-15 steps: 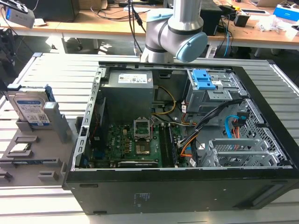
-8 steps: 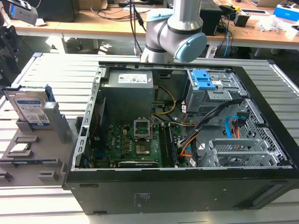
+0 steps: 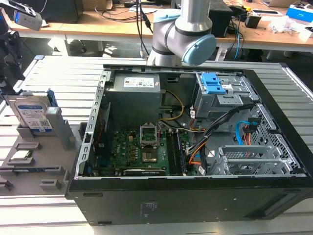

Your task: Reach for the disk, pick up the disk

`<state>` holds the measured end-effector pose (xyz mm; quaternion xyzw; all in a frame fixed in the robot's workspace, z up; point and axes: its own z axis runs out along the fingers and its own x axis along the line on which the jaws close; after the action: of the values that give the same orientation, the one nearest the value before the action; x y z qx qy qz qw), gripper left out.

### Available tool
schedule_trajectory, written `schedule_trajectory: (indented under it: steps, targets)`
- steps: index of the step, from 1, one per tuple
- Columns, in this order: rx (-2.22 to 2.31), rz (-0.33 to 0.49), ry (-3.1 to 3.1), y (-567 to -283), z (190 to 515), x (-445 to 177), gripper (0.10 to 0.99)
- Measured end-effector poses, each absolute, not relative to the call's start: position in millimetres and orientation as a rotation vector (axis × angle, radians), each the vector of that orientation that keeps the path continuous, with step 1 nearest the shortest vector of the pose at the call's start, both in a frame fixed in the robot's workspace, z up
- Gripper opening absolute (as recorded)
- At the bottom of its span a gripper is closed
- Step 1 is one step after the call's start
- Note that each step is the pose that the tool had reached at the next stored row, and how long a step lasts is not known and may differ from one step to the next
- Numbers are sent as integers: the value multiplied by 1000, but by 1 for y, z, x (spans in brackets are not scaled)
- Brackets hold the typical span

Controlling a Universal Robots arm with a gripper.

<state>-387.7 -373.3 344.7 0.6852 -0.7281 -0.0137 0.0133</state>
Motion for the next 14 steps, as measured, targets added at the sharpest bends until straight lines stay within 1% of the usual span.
schedule_trajectory:
  steps: [14]
  targets:
    - [2176,-42,-2228,-373,317,-391,541]
